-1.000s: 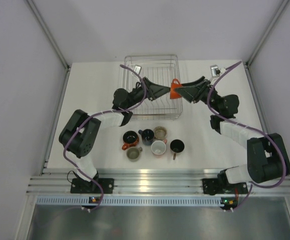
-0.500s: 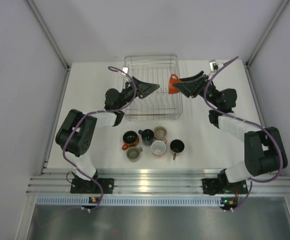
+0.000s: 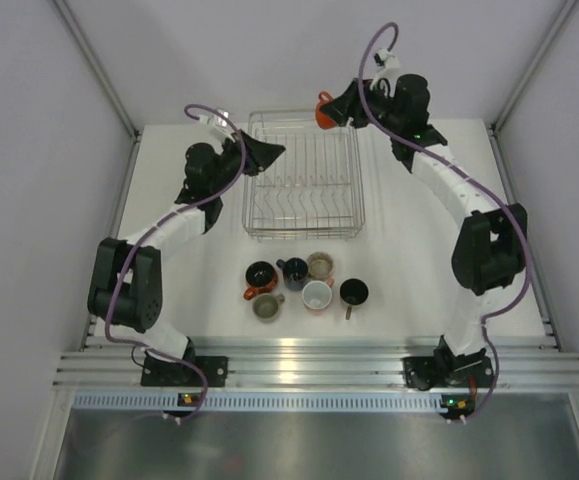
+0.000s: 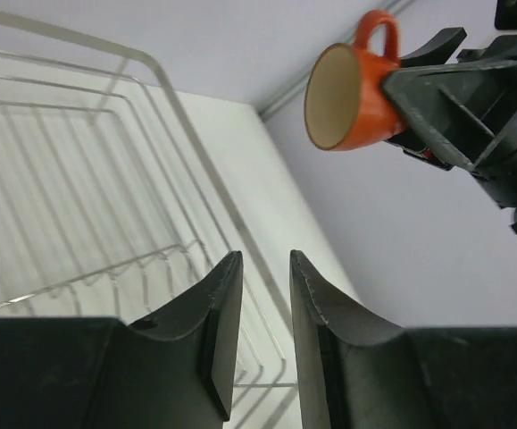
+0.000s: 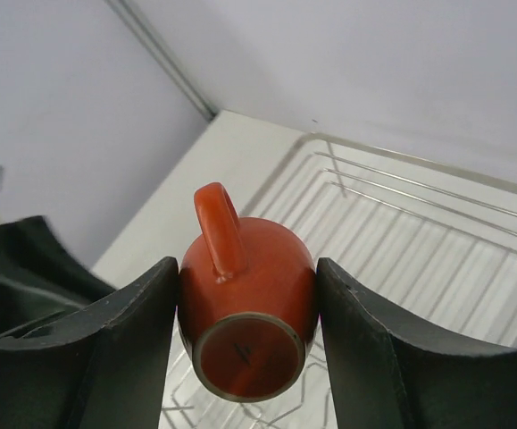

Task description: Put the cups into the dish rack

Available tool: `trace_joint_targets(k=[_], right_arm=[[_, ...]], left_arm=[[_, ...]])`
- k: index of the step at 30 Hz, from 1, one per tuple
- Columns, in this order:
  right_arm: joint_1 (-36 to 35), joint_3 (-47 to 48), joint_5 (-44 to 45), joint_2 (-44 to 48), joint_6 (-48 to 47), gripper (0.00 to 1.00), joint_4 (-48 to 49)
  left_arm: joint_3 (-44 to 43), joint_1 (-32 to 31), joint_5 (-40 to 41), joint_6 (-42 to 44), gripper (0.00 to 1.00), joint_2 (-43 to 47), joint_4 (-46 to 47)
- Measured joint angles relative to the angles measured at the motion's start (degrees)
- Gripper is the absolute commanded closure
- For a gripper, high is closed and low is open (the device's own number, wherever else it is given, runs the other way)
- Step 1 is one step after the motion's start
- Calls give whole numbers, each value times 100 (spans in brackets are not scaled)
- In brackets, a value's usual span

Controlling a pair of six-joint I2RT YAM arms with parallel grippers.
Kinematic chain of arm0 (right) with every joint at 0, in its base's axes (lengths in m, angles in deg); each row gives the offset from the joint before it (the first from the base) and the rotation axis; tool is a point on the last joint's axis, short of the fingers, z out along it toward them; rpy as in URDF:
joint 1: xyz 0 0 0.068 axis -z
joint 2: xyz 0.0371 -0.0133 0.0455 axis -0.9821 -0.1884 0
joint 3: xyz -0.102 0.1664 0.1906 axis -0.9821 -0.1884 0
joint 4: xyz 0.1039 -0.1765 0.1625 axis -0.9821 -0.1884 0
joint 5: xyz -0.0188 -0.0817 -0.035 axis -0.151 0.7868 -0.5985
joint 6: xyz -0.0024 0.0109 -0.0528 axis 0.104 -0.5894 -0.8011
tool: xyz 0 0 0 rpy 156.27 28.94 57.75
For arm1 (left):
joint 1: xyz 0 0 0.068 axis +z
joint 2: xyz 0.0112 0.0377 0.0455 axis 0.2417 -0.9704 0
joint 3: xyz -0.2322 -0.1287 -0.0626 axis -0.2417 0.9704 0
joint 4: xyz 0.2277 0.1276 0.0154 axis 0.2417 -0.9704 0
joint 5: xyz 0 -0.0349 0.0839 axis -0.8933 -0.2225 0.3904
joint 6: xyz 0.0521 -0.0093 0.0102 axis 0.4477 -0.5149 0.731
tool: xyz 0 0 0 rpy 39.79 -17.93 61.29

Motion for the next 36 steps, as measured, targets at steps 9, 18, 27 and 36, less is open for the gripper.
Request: trace_joint_targets(k=[9,18,27,36], right_arm=[[-380,3174,1510,-2227,-1152,100,-3128],[-446,4360,2420,-3265,-1486,100,-4551],[-564,4363,2942,-3681,-1626,100,-5123],[-743,4437,3377,-3895,-1825,100,-5265]], left_arm=[[-920,-28,1449,1919,67,595,-2671],[-920,-28,1937,2448,58,619,-3705],[-920,-28,2096,2640,53,643,-4006],[-920,-28,2186,2765,51,647,-4181]])
